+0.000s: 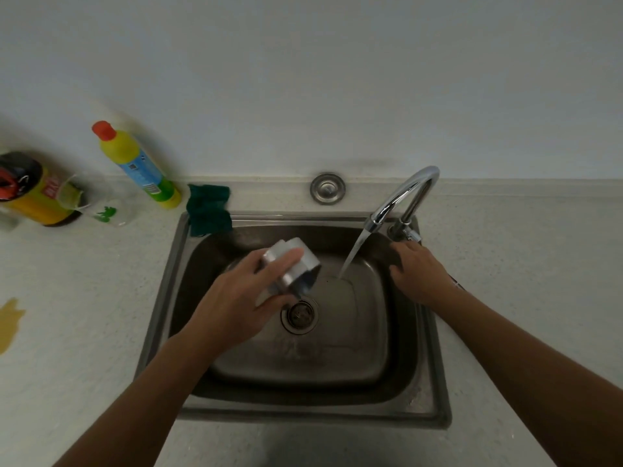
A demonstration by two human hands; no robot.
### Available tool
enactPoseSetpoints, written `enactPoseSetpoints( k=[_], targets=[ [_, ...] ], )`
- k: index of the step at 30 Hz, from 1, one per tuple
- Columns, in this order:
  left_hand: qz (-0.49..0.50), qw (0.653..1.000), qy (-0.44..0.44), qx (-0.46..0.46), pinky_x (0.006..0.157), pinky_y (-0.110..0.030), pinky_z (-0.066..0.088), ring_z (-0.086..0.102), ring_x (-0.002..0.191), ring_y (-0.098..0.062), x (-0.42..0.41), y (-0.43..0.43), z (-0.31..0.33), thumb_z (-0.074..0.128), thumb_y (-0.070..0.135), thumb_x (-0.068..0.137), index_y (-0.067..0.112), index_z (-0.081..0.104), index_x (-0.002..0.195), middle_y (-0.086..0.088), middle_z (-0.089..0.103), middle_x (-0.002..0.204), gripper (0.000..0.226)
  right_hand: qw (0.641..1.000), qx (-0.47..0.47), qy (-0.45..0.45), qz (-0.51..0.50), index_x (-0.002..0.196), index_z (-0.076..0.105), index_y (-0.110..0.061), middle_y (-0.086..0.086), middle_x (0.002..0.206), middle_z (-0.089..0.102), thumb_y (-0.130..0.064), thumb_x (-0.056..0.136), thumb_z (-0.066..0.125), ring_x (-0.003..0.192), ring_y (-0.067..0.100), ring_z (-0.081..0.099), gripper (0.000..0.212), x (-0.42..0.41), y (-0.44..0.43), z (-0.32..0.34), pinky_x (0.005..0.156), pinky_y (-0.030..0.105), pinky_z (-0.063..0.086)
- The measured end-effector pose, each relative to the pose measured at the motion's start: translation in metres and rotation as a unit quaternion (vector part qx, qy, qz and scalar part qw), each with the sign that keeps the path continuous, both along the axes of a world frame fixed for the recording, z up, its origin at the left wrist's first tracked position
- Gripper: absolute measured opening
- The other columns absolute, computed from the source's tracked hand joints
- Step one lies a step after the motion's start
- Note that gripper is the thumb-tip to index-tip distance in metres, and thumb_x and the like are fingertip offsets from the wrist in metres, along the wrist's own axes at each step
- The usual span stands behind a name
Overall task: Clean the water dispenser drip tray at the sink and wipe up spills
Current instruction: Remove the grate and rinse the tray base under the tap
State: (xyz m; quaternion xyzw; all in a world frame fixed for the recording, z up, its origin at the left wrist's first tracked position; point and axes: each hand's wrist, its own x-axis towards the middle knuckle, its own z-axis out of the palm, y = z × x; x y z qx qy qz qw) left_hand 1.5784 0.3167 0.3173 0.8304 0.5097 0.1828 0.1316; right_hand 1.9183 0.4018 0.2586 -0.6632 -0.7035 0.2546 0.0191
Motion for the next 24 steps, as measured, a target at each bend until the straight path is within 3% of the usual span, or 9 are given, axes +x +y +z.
enactPoseSetpoints(
  k=[4,6,9,13,15,17,19,21,24],
  targets=[
    [0.13,0.976,-0.167,-0.045,0.092,-0.027,0.056,0.061,0.116,-0.008,-0.012,-0.006,-0.008,0.075,0.043,0.085,0.053,0.027,0.152,0.005,0.052,0.143,0.083,1.0,0.004,0.004,0.016,0.14,0.056,-0.015,0.012,0.13,0.063,-0.022,0.097,0.063,0.111,0.027,0.062,0.044,0.011,-0.007,0.003,0.093,0.038,0.053],
    [0.183,0.953,-0.235,-0.056,0.086,-0.02,0.059,0.066,0.113,-0.007,-0.016,-0.013,-0.01,0.075,0.049,0.08,0.051,0.036,0.145,0.013,0.056,0.138,0.076,1.0,0.016,0.004,0.014,0.136,0.059,-0.014,0.012,0.126,0.065,-0.021,0.095,0.066,0.106,0.027,0.063,0.042,0.019,-0.012,0.003,0.087,0.035,0.051],
    [0.258,0.923,-0.279,-0.066,0.076,-0.018,0.06,0.063,0.105,0.009,-0.022,-0.03,-0.011,0.078,0.053,0.07,0.057,0.04,0.131,0.038,0.054,0.122,0.072,0.998,0.031,-0.044,-0.011,0.137,0.056,-0.017,0.012,0.131,0.062,-0.028,0.091,0.071,0.116,0.03,0.059,0.049,0.03,-0.022,0.0,0.091,0.044,0.054],
    [0.357,0.878,-0.311,-0.071,0.081,-0.025,0.054,0.061,0.102,0.008,-0.034,-0.056,-0.017,0.086,0.051,0.061,0.065,0.037,0.117,0.049,0.05,0.113,0.075,0.985,-0.049,-0.151,-0.072,0.151,0.034,-0.021,0.013,0.148,0.046,-0.057,0.085,0.07,0.135,0.037,0.047,0.083,0.051,-0.036,-0.014,0.103,0.056,0.048],
    [0.39,0.854,-0.338,-0.073,0.087,-0.033,0.056,0.061,0.106,0.004,-0.04,-0.067,-0.021,0.089,0.045,0.061,0.065,0.037,0.113,0.04,0.052,0.115,0.076,0.981,-0.065,-0.156,-0.09,0.152,0.031,-0.02,0.014,0.146,0.048,-0.062,0.085,0.068,0.13,0.038,0.051,0.087,0.061,-0.044,-0.024,0.101,0.056,0.05],
    [0.416,0.829,-0.365,-0.082,0.093,-0.043,0.056,0.063,0.112,-0.013,-0.044,-0.076,-0.027,0.09,0.044,0.061,0.063,0.038,0.112,0.018,0.056,0.123,0.076,0.982,-0.042,-0.165,-0.086,0.149,0.032,-0.02,0.015,0.139,0.05,-0.063,0.082,0.069,0.123,0.036,0.054,0.088,0.068,-0.05,-0.031,0.097,0.054,0.053],
    [0.445,0.799,-0.392,-0.102,0.099,-0.052,0.056,0.063,0.118,-0.03,-0.047,-0.084,-0.03,0.09,0.046,0.059,0.051,0.041,0.123,-0.002,0.056,0.134,0.081,0.982,-0.019,-0.169,-0.085,0.141,0.037,-0.02,0.015,0.132,0.048,-0.066,0.074,0.075,0.118,0.034,0.052,0.09,0.072,-0.053,-0.034,0.092,0.05,0.054],
    [0.46,0.776,-0.416,-0.114,0.101,-0.055,0.054,0.063,0.119,-0.035,-0.047,-0.092,-0.031,0.089,0.047,0.057,0.041,0.039,0.132,-0.01,0.057,0.137,0.09,0.985,-0.011,-0.151,-0.085,0.133,0.04,-0.019,0.014,0.128,0.046,-0.061,0.07,0.083,0.11,0.03,0.052,0.087,0.071,-0.053,-0.033,0.087,0.045,0.056],
    [0.475,0.756,-0.434,-0.12,0.102,-0.052,0.054,0.063,0.119,-0.036,-0.046,-0.106,-0.031,0.089,0.043,0.058,0.037,0.039,0.135,-0.015,0.057,0.138,0.092,0.997,-0.019,-0.058,-0.041,0.115,0.046,-0.022,0.009,0.114,0.06,-0.037,0.084,0.081,0.083,0.016,0.057,0.049,0.058,-0.055,-0.025,0.07,0.03,0.05]
  ],
)
